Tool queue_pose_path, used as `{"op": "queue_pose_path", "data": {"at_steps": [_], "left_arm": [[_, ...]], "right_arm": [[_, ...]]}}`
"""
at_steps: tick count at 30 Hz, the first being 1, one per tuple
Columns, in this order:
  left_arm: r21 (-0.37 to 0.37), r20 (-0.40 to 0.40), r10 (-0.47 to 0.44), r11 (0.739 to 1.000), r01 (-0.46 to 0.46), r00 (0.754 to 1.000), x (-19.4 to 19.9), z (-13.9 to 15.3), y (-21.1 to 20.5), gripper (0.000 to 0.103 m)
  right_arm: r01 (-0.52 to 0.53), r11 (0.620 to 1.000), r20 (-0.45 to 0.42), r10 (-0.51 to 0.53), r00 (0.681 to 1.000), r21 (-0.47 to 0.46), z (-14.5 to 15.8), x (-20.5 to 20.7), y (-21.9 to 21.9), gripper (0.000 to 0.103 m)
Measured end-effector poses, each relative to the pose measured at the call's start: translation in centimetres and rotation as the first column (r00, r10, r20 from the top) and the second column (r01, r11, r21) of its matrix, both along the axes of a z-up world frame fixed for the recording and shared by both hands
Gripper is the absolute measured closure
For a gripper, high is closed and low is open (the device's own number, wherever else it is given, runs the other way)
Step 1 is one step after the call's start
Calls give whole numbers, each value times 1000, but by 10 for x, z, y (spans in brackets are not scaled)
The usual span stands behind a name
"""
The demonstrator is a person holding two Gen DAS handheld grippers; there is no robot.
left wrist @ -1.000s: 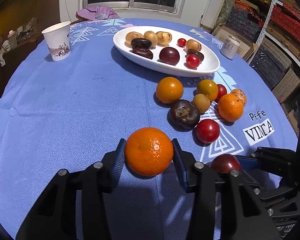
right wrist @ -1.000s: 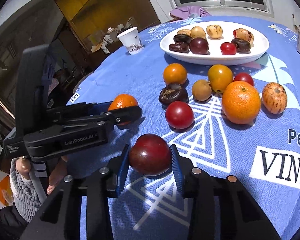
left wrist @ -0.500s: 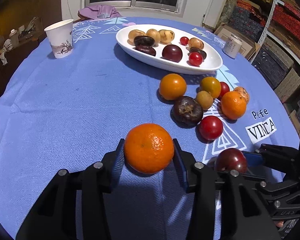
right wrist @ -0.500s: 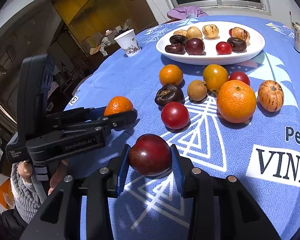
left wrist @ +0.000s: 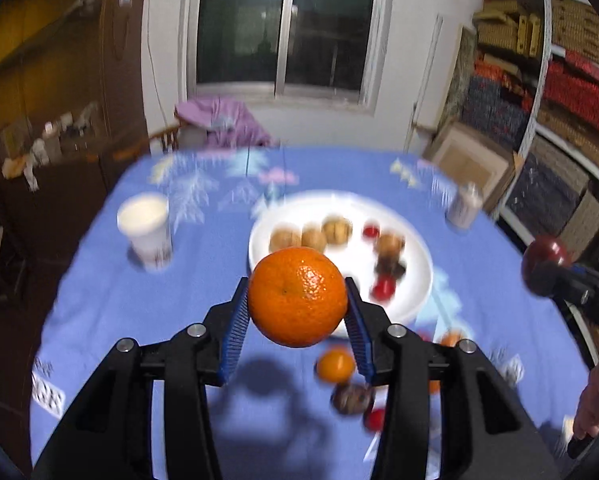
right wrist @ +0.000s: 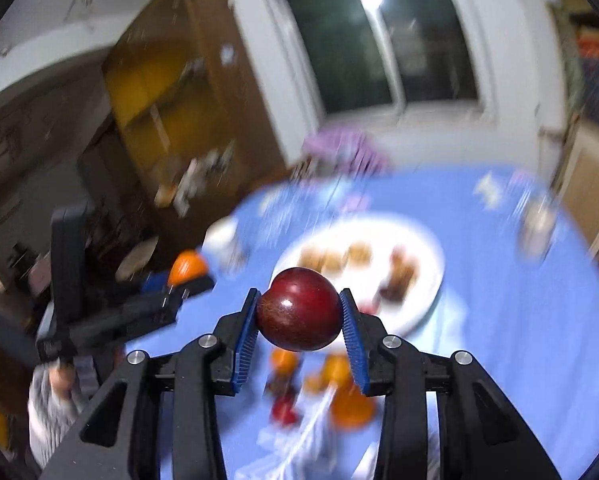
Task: Organize fruits
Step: 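Carry the orange and dark red plum onto the white plate and open both grippers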
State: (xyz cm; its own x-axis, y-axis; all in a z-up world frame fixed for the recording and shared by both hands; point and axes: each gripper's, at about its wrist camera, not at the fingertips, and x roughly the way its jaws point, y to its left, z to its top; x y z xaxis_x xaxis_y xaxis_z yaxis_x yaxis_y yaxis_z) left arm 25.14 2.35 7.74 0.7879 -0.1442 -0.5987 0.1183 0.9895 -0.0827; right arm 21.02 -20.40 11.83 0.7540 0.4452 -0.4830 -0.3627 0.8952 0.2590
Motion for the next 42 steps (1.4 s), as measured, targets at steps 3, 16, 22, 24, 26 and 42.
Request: {"op": "queue_pose_path", "data": {"at_steps": [3,16,22,24,26,42], "left_arm": [[-10,51,10,1000,-10,999,26,22,-13,59],[-27,-97,85,996,-88,992,187,-30,-21,59],[-50,-214,57,996,-70,975,225,-78,-17,59],[-54,-247,43,997,-58,968,232,-89,-16,59],[-78,-269,24,996,-47,963,237,-97,-15,59],[-9,-220,44,999,-47,974,233,-100,-27,48]], "right_arm": [[41,999,49,-42,998,17,21,28,1,63],[12,988,-177,-40,983,-156,-77,181,46,63],[-21,983,-264,-29,964,-184,-117,195,55,63],[-25,981,-274,-29,961,-192,-122,194,59,63],[-28,980,-281,-29,959,-199,-126,193,62,63],[-28,980,-329,-39,944,-197,-140,202,61,61]]}}
